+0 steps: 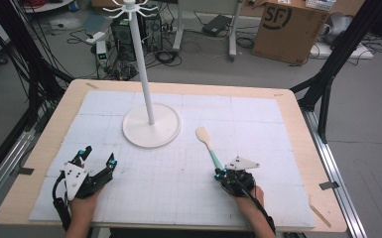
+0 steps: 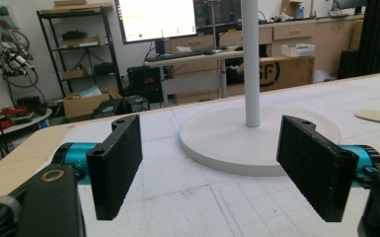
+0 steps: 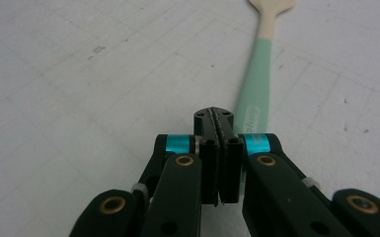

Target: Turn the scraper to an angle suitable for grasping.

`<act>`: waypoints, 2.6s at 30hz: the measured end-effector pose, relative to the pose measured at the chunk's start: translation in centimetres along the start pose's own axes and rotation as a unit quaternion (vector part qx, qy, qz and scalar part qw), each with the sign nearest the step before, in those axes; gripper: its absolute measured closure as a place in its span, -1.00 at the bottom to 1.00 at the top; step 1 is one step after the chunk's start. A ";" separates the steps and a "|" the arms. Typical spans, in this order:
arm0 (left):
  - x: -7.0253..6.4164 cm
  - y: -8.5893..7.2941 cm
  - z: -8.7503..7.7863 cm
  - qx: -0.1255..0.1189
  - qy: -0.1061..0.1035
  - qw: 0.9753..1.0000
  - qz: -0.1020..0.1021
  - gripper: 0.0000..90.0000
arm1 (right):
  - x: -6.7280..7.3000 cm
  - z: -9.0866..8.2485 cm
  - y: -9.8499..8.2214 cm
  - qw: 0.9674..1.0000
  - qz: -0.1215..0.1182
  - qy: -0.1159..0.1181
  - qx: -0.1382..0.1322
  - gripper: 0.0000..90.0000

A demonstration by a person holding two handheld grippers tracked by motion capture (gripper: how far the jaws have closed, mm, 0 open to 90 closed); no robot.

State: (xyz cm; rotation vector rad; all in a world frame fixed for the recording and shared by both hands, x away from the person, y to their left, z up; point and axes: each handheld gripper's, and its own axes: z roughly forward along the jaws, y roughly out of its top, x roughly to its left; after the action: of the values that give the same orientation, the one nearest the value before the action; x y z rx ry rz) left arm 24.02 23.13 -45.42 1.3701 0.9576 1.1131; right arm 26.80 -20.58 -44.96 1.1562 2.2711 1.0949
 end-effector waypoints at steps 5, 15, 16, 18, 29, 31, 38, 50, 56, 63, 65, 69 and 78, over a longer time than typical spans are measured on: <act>0.0 0.0 0.0 0.000 0.000 1.000 -0.001 -0.42 | -1.0 -0.3 -0.2 1.000 0.015 -0.013 -0.001 1.00; 0.0 0.0 0.0 0.000 0.000 1.000 0.000 -0.42 | -3.8 -1.2 -0.8 0.998 0.057 -0.035 -0.009 1.00; 0.0 0.0 0.0 0.000 0.000 1.000 0.000 -0.42 | -4.1 -1.3 -0.9 0.998 0.060 -0.035 -0.008 1.00; 0.0 0.0 0.0 0.000 0.000 1.000 0.000 -0.42 | -4.5 -1.4 -1.0 0.997 0.066 -0.037 -0.010 1.00; -0.1 0.0 0.0 0.000 0.002 1.000 0.005 -0.42 | -4.9 -0.7 0.9 0.996 0.068 -0.033 -0.040 1.00; -0.1 0.0 0.0 0.001 0.002 1.000 0.005 -0.42 | -5.1 -0.1 1.3 0.996 0.072 -0.033 -0.040 1.00; -0.1 0.0 0.1 0.000 0.003 1.000 0.003 -0.42 | -5.4 1.1 2.8 0.996 0.074 -0.038 -0.040 1.00; -0.1 0.0 0.1 0.002 0.002 1.000 0.002 -0.42 | -6.5 3.6 5.6 0.996 0.076 -0.041 -0.011 1.00; -0.1 0.0 0.1 0.002 0.002 1.000 0.000 -0.42 | -6.8 4.8 6.4 0.996 0.078 -0.044 0.009 1.00; -0.1 0.0 0.1 0.003 0.001 1.000 -0.001 -0.42 | -6.9 5.7 6.2 0.995 0.085 -0.041 0.026 1.00; -0.1 0.0 0.1 0.004 0.001 1.000 -0.001 -0.42 | -6.7 5.7 6.2 0.996 0.077 -0.037 0.026 1.00; -0.1 0.0 0.1 0.003 0.001 1.000 0.000 -0.42 | -6.4 5.8 6.2 0.996 0.077 -0.033 0.032 1.00; -0.1 0.0 0.1 0.003 0.001 1.000 0.000 -0.42 | -6.8 6.0 6.1 0.995 0.084 -0.039 0.027 1.00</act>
State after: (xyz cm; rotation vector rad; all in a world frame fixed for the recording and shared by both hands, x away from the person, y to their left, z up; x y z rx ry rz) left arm 24.12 23.05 -45.41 1.3735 0.9635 1.1125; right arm 37.69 -20.99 -44.14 1.4075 2.1897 1.0338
